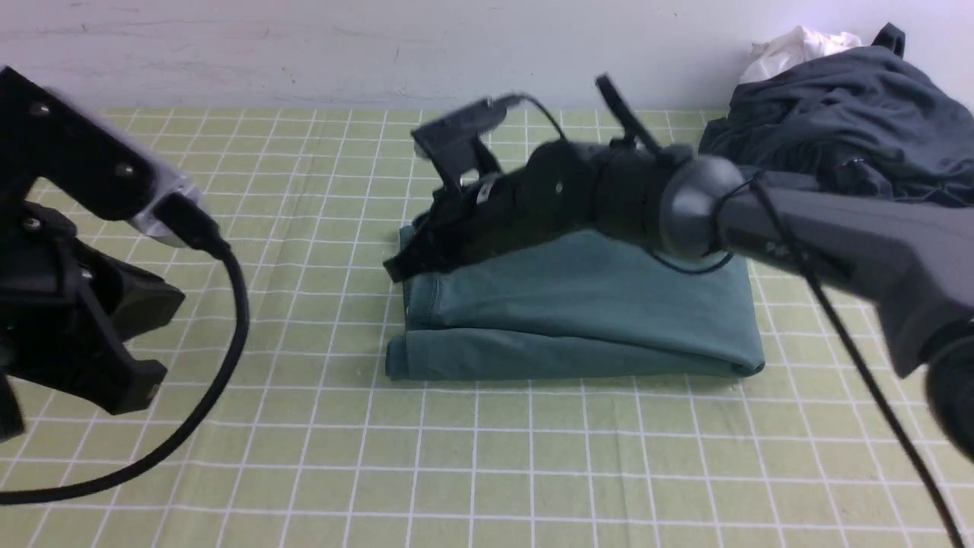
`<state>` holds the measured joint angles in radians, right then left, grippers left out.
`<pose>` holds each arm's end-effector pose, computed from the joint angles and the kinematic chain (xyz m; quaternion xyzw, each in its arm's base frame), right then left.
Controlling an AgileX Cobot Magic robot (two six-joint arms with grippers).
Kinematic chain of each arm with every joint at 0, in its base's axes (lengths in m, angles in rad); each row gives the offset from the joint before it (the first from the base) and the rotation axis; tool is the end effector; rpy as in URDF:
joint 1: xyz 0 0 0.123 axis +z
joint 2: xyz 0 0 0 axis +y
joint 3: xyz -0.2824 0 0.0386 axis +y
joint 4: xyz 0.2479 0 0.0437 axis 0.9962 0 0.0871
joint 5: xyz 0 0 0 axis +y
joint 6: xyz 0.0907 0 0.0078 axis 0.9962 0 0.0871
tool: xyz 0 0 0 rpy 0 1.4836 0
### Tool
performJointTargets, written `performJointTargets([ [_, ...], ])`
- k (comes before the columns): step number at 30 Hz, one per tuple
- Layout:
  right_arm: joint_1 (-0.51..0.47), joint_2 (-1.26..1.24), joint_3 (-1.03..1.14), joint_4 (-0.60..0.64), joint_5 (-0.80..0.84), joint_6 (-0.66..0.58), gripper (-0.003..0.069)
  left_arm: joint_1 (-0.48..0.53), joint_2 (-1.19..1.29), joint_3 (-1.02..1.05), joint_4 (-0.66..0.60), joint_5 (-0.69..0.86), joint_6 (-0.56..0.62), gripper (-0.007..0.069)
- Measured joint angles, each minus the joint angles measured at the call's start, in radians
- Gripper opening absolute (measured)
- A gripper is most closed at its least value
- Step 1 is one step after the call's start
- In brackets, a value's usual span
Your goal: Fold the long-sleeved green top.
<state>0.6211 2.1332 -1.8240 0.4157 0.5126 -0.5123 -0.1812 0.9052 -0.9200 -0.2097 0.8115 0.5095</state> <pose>0.3969 0.3062 0.2501 -0.3761 0.8206 0.1869 0.3877 0.1667 -0.0445 0.3584 0.2741 0.8618 -0.0299 0.4258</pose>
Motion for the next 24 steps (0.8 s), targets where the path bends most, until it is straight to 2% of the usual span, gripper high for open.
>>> performJointTargets([
  [7, -0.014, -0.306, -0.143, -0.094, 0.053, -0.118, 0.0013, 0.000, -0.262, 0.159, 0.018, -0.212, 0.013, 0.0069],
  [8, -0.018, -0.391, -0.159, -0.125, 0.056, -0.127, 0.0013, 0.000, -0.346, 0.236, 0.018, -0.315, 0.017, 0.0069],
  [11, -0.027, -0.507, -0.168, -0.184, 0.089, -0.133, 0.0013, 0.000, -0.455, 0.370, 0.019, -0.477, 0.024, 0.0069],
  [15, -0.032, -0.667, -0.173, -0.331, 0.290, -0.118, 0.0013, 0.000, -0.594, 0.552, 0.018, -0.713, 0.058, 0.0069],
  [16, -0.032, -0.667, -0.173, -0.331, 0.290, -0.118, 0.0013, 0.000, -0.598, 0.566, 0.018, -0.730, 0.062, 0.0068],
  [19, -0.032, -0.765, -0.144, -0.451, 0.463, -0.018, 0.0003, 0.000, -0.645, 0.650, 0.018, -0.826, 0.106, 0.0039],
  [22, -0.032, -0.877, -0.039, -0.560, 0.473, 0.075, -0.0006, 0.000, -0.654, 0.681, 0.016, -0.875, 0.115, 0.0008],
  [24, -0.032, -0.968, 0.099, -0.651, 0.432, 0.184, -0.0007, 0.000, -0.654, 0.685, 0.014, -0.891, 0.118, 0.0000],
])
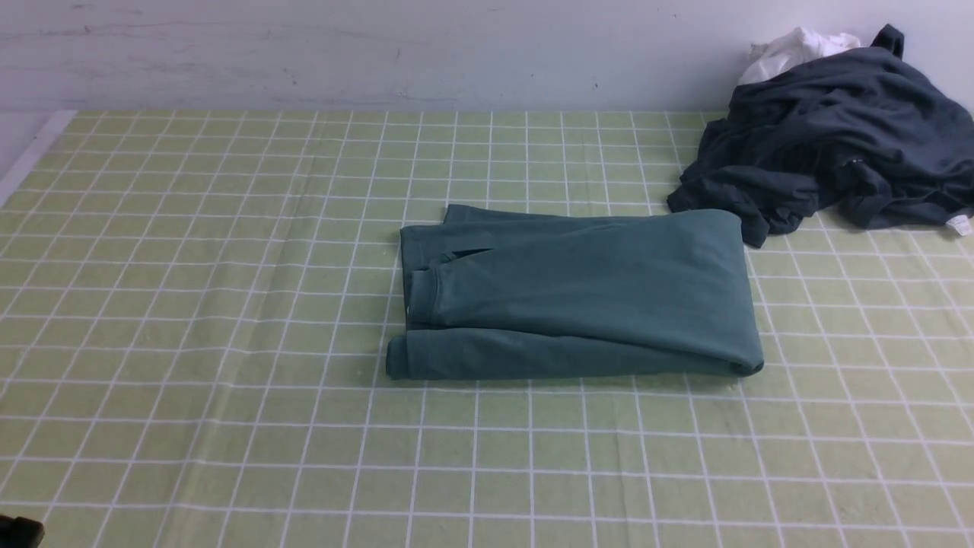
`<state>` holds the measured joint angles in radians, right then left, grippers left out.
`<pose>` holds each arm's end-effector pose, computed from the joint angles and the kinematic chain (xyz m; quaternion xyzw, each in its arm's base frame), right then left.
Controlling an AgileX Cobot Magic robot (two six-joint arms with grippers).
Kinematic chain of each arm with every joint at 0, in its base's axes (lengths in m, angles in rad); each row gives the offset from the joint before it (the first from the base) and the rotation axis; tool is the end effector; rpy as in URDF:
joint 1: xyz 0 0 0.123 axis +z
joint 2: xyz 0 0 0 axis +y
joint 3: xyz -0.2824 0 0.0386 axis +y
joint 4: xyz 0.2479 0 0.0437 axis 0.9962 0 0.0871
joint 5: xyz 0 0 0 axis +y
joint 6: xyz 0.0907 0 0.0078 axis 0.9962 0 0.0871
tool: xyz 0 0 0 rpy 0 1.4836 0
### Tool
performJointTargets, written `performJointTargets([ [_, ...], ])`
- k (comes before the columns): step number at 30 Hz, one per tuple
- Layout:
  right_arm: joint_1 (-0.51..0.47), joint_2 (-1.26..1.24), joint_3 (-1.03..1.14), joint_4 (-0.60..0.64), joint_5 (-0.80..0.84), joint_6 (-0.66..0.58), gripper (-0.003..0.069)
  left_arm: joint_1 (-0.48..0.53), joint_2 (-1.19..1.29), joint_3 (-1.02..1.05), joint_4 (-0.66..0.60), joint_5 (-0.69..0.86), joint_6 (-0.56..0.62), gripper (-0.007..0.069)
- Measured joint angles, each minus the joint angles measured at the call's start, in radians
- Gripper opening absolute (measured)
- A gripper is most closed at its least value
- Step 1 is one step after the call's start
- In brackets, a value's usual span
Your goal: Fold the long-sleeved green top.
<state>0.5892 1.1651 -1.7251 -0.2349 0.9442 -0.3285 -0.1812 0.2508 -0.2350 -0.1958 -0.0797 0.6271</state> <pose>0.1730 0.0950 0.5413 -0.3525 0.7164 -0.0394 0.6008 0.0736 -0.0121 0.2837 0.1912 0.6236 0.0998 0.7514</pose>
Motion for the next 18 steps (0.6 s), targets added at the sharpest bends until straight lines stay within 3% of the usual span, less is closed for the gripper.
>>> performJointTargets([
  [3, 0.000, -0.096, 0.179, -0.088, -0.059, 0.115, -0.0007, 0.000, 0.000, 0.000, -0.001, -0.004, 0.000, -0.0003],
  [7, 0.000, -0.259, 0.610, -0.229, -0.240, 0.352, -0.0007, 0.000, -0.002, 0.000, -0.001, -0.003, 0.000, -0.0003],
  [13, 0.000, -0.364, 1.118, -0.269, -0.602, 0.694, -0.0007, 0.000, -0.002, 0.000, -0.002, -0.002, 0.000, -0.0003],
  [18, 0.000, -0.366, 1.395, -0.298, -0.918, 0.819, -0.0007, 0.000, -0.002, 0.000, -0.003, -0.002, 0.000, -0.0003],
])
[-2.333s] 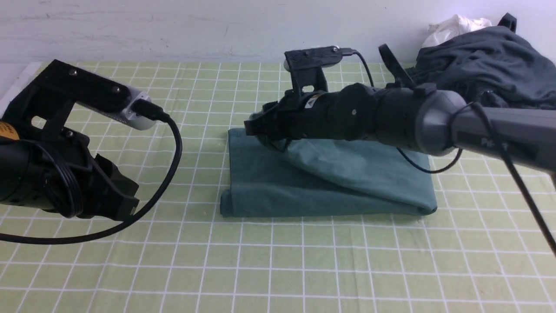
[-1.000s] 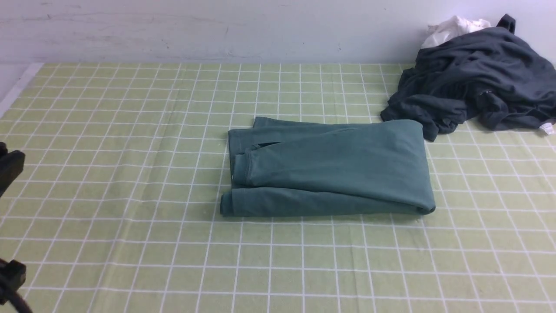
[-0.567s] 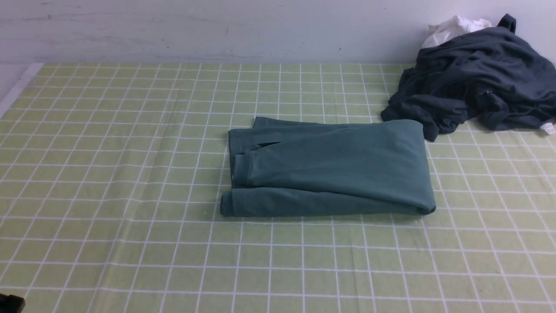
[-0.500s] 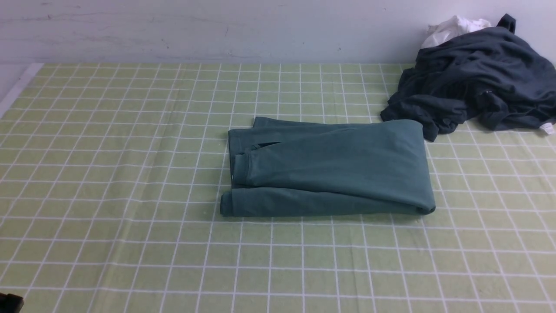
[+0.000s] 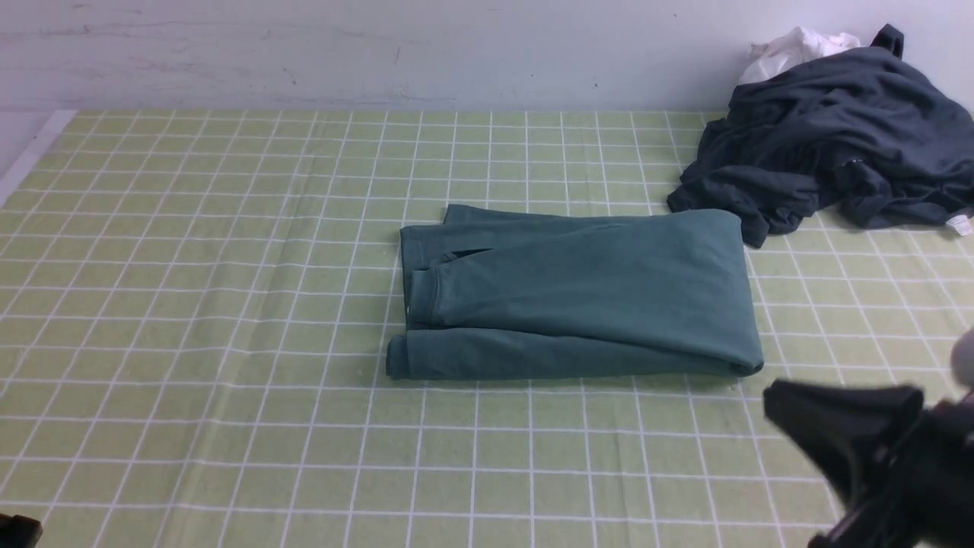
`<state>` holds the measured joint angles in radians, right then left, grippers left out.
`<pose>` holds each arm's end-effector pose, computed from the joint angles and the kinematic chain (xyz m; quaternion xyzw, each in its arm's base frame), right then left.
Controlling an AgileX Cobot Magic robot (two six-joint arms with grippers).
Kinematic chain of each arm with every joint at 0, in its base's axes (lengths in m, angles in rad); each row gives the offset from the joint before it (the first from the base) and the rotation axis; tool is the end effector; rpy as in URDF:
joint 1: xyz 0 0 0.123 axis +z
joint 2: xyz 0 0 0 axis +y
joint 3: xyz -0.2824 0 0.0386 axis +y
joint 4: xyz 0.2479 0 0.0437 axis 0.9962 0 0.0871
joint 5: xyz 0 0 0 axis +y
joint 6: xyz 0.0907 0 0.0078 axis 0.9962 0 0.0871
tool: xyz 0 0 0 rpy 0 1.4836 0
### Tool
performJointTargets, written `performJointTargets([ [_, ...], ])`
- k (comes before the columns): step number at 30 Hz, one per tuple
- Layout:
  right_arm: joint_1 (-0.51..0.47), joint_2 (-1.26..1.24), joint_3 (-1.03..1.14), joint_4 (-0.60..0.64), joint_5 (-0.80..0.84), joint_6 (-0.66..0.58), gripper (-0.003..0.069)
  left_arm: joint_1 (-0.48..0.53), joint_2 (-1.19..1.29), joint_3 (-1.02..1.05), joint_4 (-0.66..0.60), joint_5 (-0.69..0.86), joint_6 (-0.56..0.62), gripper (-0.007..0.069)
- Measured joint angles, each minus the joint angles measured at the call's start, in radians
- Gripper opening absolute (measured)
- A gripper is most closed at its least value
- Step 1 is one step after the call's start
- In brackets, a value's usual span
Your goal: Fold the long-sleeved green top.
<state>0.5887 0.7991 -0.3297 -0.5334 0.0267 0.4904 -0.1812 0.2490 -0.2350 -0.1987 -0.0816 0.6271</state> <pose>0.1298 0.0851 0.2432 -0.2557 0.7948 0.1429 0.5315 0.0733 -0.0120 0.2840 0.1897 0.6227 0.0990 0.7527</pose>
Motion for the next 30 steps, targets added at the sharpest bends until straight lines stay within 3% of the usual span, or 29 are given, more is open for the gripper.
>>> performJointTargets([
  [7, 0.000, 0.018, 0.198, -0.018, -0.309, 0.071, -0.0007, 0.000, 0.000, 0.000, -0.001, 0.000, 0.000, -0.0003],
  [12, 0.000, 0.019, 0.239, -0.004, -0.307, 0.078, -0.0007, 0.000, 0.000, 0.000, -0.001, 0.000, -0.002, -0.0003],
  [18, -0.006, -0.101, 0.335, 0.230, -0.343, 0.059, -0.0007, 0.000, 0.000, 0.000, -0.002, 0.000, -0.005, -0.0003],
  [25, -0.029, -0.425, 0.356, 0.484, -0.271, -0.203, -0.0007, 0.000, 0.000, 0.000, -0.002, 0.003, -0.006, -0.0003],
  [30, -0.139, -0.660, 0.356, 0.675, -0.074, -0.383, -0.0007, 0.000, 0.000, 0.000, -0.002, 0.003, -0.006, -0.0003],
])
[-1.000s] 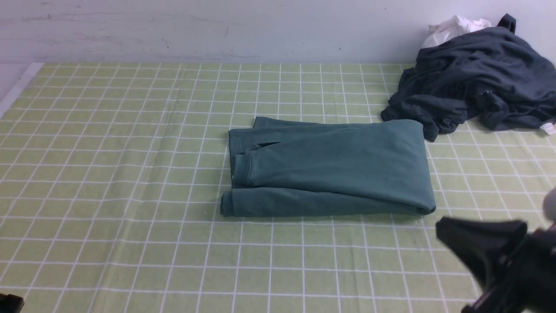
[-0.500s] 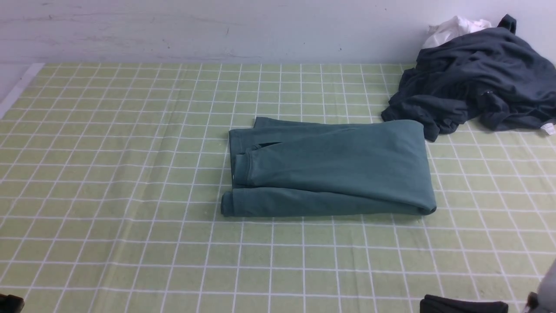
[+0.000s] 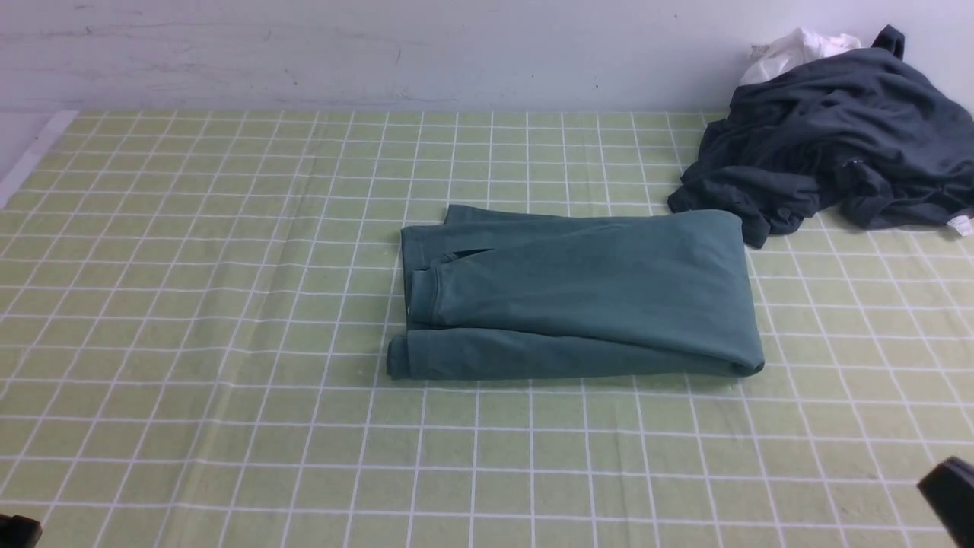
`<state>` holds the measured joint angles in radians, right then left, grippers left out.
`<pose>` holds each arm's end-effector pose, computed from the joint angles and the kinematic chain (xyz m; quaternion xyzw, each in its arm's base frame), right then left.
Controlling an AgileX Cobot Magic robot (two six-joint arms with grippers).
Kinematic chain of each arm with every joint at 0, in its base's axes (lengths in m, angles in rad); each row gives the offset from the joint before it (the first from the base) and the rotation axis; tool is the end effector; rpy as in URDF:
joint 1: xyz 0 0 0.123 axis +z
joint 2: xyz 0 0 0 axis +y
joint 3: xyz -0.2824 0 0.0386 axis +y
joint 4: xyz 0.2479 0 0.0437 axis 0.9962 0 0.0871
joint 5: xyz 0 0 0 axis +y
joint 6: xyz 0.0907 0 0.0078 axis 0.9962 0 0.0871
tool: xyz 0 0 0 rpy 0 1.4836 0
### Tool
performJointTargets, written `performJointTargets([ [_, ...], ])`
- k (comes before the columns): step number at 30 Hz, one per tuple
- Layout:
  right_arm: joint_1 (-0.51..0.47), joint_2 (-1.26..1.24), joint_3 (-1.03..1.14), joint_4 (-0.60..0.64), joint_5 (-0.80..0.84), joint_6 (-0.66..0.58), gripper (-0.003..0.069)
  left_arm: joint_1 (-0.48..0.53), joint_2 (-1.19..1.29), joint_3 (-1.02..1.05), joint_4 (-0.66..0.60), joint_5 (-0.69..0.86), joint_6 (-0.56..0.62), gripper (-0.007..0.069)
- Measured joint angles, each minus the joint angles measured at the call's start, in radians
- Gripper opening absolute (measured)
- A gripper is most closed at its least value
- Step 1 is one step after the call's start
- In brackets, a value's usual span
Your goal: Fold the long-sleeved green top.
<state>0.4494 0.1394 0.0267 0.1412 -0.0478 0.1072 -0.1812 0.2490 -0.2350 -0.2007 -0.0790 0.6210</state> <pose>0.0619 0.0292 0.1996 -0.0698 0.7148 0.2356 0.6548 0.0734 -0.0120 0.2838 0.1876 0.6243 0.0958 0.7522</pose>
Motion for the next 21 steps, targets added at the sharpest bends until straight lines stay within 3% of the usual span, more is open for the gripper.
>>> performJointTargets([
  [5, -0.259, -0.146, 0.000, -0.005, 0.233, -0.019, -0.0007, 0.000, 0.000, 0.001, 0.000, 0.000, 0.000, -0.0003],
  [8, -0.348, -0.149, 0.000, -0.046, 0.321, 0.036, -0.0007, 0.000, 0.000, 0.001, 0.000, 0.000, 0.000, -0.0003],
  [12, -0.386, -0.149, 0.000, -0.096, 0.393, 0.117, -0.0007, 0.000, 0.000, 0.001, 0.000, 0.000, -0.001, -0.0003],
  [21, -0.389, -0.149, -0.002, -0.124, 0.406, 0.130, -0.0007, 0.000, 0.000, 0.001, 0.000, 0.000, -0.001, -0.0003],
])
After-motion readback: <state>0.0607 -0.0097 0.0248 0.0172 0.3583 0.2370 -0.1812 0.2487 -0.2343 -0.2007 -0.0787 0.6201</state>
